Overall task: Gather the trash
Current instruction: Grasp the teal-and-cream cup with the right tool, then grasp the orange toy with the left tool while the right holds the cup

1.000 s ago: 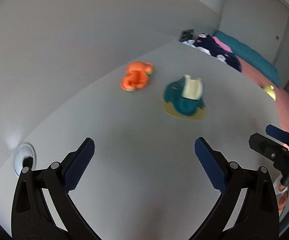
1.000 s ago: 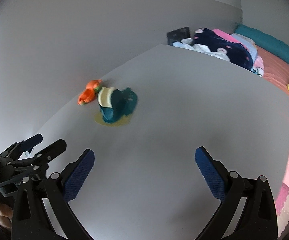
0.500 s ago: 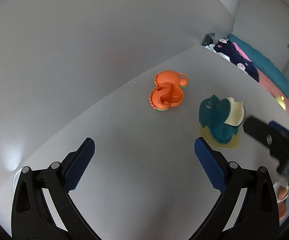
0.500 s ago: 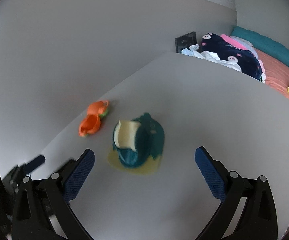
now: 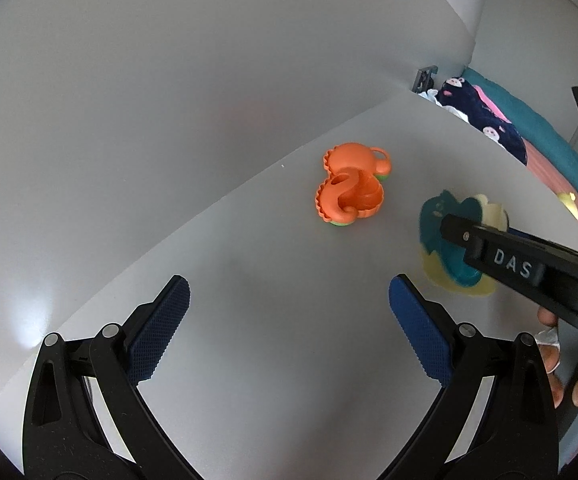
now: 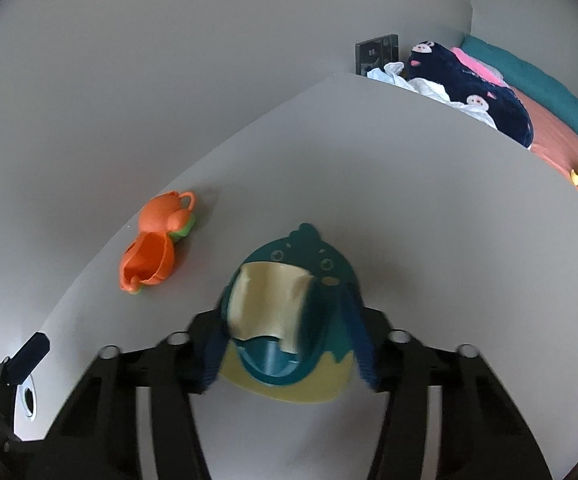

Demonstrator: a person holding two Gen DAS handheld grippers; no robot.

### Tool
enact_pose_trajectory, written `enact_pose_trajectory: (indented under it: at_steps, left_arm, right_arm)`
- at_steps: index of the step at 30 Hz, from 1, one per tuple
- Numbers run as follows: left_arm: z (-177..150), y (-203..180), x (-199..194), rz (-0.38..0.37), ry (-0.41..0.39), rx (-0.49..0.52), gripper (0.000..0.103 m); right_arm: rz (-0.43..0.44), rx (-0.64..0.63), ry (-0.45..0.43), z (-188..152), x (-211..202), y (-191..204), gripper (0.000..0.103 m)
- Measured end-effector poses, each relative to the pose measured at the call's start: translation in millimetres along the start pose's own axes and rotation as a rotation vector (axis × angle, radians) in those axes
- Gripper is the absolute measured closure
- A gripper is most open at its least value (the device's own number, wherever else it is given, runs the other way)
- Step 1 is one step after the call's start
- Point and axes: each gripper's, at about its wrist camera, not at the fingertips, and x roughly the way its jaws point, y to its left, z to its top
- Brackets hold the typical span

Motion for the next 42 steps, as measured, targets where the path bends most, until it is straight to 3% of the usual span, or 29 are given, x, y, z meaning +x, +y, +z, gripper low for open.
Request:
enact_pose_trajectory:
  at_steps: [3,13,19,21,24,26,29,35,42]
  left_arm:
    - [3.3,-7.0,4.9,0.002,0.007,0.007,0.006]
    - [29.4,-38.7,18.2,-0.012,-0.015,0.050,0.006]
    - [48.0,-55.9,49.7,0.003,0.013,0.085,0.006]
    - [51.4,-58.1,55.4,0.008,0.012,0.087,0.010]
    - [57.6,-59.1,63.2,-0.003,0.017,0.067,0.024]
    - [58.8,-60.8,67.6,-0.002,0.023,0.070,0.044]
    - [57.1,-63.1,70.6,0.038,0.023,0.092,0.059]
    - [53.9,-63.1,67.1,0.054,0.024,0.071,0.060]
    - [42.4,-69.5,49.6,-0.001,0.029,0.058,0.060]
  right_arm:
    - [0.013,0.002,-0.007,2.8,-3.8,-6.3,0.066]
    - [0.029,-0.010,-0.065,18.5,-25.8,-32.3,0.066]
    - [0.032,-0.021,-0.078,22.8,-25.3,-42.1,0.066]
    - [0.034,-0.023,-0.080,24.6,-23.7,-45.1,0.066]
    - [0.040,-0.022,-0.078,25.0,-22.4,-47.8,0.066]
    - [0.045,-0.019,-0.076,23.8,-23.4,-49.4,0.066]
    - [0.045,-0.019,-0.080,23.1,-25.4,-53.0,0.066]
    - [0.056,0.011,-0.086,20.2,-32.8,-66.3,0.066]
    - [0.056,0.049,-0.092,10.0,-52.3,-89.6,0.066]
